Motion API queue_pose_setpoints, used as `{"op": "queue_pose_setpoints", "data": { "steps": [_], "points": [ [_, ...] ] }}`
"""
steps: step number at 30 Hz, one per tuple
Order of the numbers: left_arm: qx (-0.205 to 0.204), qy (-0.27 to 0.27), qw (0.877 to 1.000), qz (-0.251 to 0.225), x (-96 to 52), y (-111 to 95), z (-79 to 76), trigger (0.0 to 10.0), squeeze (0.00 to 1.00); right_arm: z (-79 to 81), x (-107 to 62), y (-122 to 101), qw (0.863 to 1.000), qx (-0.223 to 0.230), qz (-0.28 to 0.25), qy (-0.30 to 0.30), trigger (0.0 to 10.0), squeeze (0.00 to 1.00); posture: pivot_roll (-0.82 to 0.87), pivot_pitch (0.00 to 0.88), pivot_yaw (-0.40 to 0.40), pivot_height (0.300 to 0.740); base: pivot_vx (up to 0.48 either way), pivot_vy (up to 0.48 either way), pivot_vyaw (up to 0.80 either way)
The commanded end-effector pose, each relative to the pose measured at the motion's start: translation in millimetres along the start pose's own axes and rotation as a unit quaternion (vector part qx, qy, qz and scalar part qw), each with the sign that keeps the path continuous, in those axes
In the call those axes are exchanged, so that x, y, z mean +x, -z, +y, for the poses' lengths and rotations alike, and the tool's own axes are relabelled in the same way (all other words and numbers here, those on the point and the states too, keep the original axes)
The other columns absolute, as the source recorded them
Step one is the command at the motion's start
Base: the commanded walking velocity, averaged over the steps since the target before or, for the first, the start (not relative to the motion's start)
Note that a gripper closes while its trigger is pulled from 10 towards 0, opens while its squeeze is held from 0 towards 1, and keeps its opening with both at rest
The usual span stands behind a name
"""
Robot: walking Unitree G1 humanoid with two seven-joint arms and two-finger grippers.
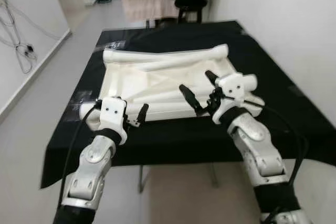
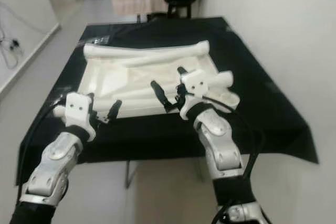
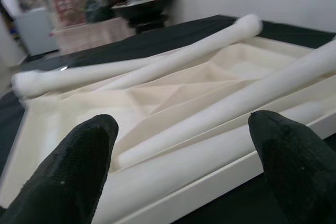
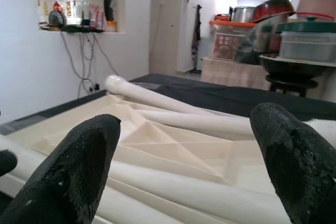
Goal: Building children table
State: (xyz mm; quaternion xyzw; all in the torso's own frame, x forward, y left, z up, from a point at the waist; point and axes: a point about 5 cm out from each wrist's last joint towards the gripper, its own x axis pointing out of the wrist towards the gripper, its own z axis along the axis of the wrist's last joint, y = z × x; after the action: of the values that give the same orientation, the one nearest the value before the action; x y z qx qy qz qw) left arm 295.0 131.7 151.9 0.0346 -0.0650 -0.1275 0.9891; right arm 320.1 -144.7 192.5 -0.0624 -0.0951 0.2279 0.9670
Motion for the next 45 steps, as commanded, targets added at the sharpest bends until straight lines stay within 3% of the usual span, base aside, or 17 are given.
{"op": "queue_pose_setpoints", "data": {
  "steps": [1, 10, 22, 30, 34, 38, 39, 40, 45],
  "points": [
    [0.002, 0.001, 1.000, 0.010, 0.3, 5, -1.0, 10.0, 0.00, -3.0, 1.2, 0, 1.000, 0.003, 0.003, 0.008, 10.0, 0.00, -0.04, 0.000, 0.028, 0.740, 0.281, 0.000, 0.00],
    [-0.005, 0.001, 1.000, 0.008, 3.3, 3, -4.5, 10.0, 0.00, -5.4, 1.2, 1, 1.000, 0.013, 0.019, 0.011, 10.0, 0.00, -0.05, 0.000, 0.027, 0.740, 0.280, 0.000, 0.00],
    [-0.021, -0.007, 1.000, 0.006, 3.6, 1, -5.1, 10.0, 0.00, -5.7, -1.3, -1, 0.999, -0.018, 0.024, -0.015, 10.0, 0.00, -0.05, 0.001, 0.028, 0.740, 0.274, 0.000, 0.00],
    [-0.053, -0.016, 0.998, 0.002, 3.0, -2, -6.9, 10.0, 0.00, -1.3, -4.7, -1, 0.998, -0.038, 0.027, -0.043, 10.0, 0.00, -0.05, 0.003, 0.027, 0.740, 0.000, 0.000, 0.47],
    [-0.049, -0.006, 0.999, 0.006, 1.3, -2, -9.9, 10.0, 0.00, -1.6, -4.9, -1, 0.998, -0.045, 0.028, -0.042, 10.0, 0.00, -0.05, 0.006, 0.025, 0.740, 0.000, 0.000, 0.13],
    [-0.044, 0.038, 0.998, 0.012, -4.3, -3, -19.4, 10.0, 0.00, -7.8, -10.4, -1, 0.990, -0.090, 0.059, -0.090, 10.0, 0.00, -0.04, 0.011, 0.028, 0.740, 0.000, -0.472, 0.00],
    [-0.051, 0.047, 0.998, 0.012, -5.8, -4, -21.7, 10.0, 0.00, -12.0, -17.0, -4, 0.978, -0.151, 0.078, -0.124, 10.0, 0.00, -0.04, 0.012, 0.030, 0.740, 0.000, -0.472, 0.00],
    [-0.056, 0.048, 0.997, 0.012, -6.1, -4, -22.1, 10.0, 0.00, -14.0, -19.1, -5, 0.973, -0.171, 0.083, -0.132, 10.0, 0.00, -0.04, 0.012, 0.030, 0.740, 0.000, -0.472, 0.00],
    [-0.076, 0.060, 0.995, 0.009, -4.8, -9, -25.2, 10.0, 0.00, -43.0, -19.8, -21, 0.970, -0.182, 0.113, -0.113, 10.0, 0.00, -0.05, 0.016, 0.028, 0.740, 0.000, -0.427, 0.00]
  ]
}}
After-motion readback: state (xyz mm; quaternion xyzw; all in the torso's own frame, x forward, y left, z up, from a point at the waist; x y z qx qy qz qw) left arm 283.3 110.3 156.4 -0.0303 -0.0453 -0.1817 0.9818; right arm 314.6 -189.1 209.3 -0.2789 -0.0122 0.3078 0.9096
